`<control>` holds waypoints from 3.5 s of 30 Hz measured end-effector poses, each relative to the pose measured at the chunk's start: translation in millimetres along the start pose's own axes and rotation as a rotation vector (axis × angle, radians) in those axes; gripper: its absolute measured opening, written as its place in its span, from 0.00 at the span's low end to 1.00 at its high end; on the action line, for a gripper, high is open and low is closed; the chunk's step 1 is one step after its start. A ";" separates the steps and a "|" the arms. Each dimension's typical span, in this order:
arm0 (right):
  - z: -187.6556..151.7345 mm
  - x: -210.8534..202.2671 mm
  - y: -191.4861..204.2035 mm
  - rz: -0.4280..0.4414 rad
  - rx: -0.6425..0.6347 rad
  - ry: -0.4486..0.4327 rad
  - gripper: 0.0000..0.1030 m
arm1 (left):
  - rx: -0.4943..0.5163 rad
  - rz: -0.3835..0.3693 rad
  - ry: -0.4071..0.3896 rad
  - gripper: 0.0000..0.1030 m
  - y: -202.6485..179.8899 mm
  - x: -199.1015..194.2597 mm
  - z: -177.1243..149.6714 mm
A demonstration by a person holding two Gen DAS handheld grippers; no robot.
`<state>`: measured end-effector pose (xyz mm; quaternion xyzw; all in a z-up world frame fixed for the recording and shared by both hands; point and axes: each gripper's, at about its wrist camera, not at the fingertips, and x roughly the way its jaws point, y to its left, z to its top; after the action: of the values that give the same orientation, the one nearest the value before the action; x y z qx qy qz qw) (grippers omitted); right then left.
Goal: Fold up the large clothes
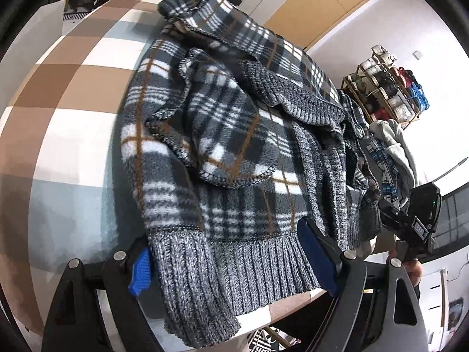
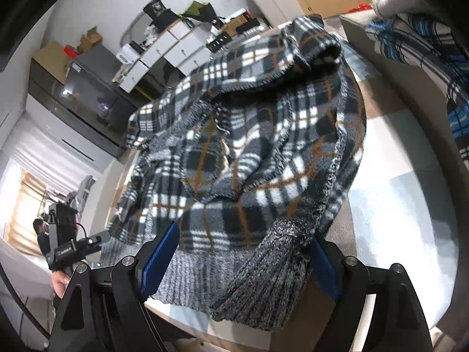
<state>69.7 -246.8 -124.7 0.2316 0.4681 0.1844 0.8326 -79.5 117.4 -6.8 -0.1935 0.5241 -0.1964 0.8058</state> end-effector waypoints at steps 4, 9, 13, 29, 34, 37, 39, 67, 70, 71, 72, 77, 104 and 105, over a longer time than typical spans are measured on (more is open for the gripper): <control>-0.6 -2.4 -4.9 0.038 0.032 0.000 0.82 | -0.010 -0.018 0.039 0.23 4.5 11.8 3.8; -2.8 -4.2 -12.9 0.043 0.062 0.011 0.79 | -0.103 -0.103 0.070 0.06 32.9 7.3 3.2; -4.0 -10.2 -13.3 -0.005 0.063 -0.017 0.78 | -0.103 -0.194 0.028 0.05 30.1 -8.1 1.8; -4.6 -10.1 -25.0 -0.061 0.108 -0.031 0.78 | -0.247 -0.288 0.060 0.74 27.2 8.0 7.5; -4.8 -8.8 -23.2 -0.054 0.098 -0.024 0.74 | -0.165 -0.260 0.061 0.74 16.6 8.2 5.1; -6.7 -6.5 -16.3 -0.071 0.059 -0.016 0.41 | -0.122 -0.217 0.066 0.50 12.5 8.9 2.3; -8.5 -2.0 -14.5 -0.099 0.042 0.001 0.25 | -0.112 -0.183 0.078 0.13 14.5 11.6 2.0; 55.9 -3.3 28.2 0.129 0.136 0.002 0.07 | -0.099 -0.212 0.095 0.05 17.2 4.4 -3.9; 91.1 -10.0 48.3 0.153 0.184 -0.023 0.07 | -0.099 -0.215 0.100 0.05 17.4 5.7 -2.7; 96.8 -10.2 49.6 0.157 0.204 -0.027 0.07 | -0.098 -0.212 0.103 0.05 17.5 6.2 -2.8; 102.9 -9.5 49.6 0.152 0.239 -0.029 0.07 | -0.097 -0.208 0.106 0.05 17.6 6.8 -2.7; 96.3 8.5 39.7 0.024 0.252 0.052 0.08 | -0.097 -0.199 0.116 0.05 16.7 7.9 -2.6; 3.7 -0.7 -24.3 0.015 0.126 -0.011 0.08 | -0.106 -0.194 0.158 0.04 23.5 15.2 -7.0; 0.5 -7.5 -26.4 0.025 0.134 -0.035 0.08 | -0.122 -0.209 0.165 0.04 26.4 14.7 -7.5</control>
<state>68.8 -272.6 -134.0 0.2956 0.4619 0.1591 0.8209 -77.9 131.3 -34.6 -0.2787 0.5765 -0.2621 0.7220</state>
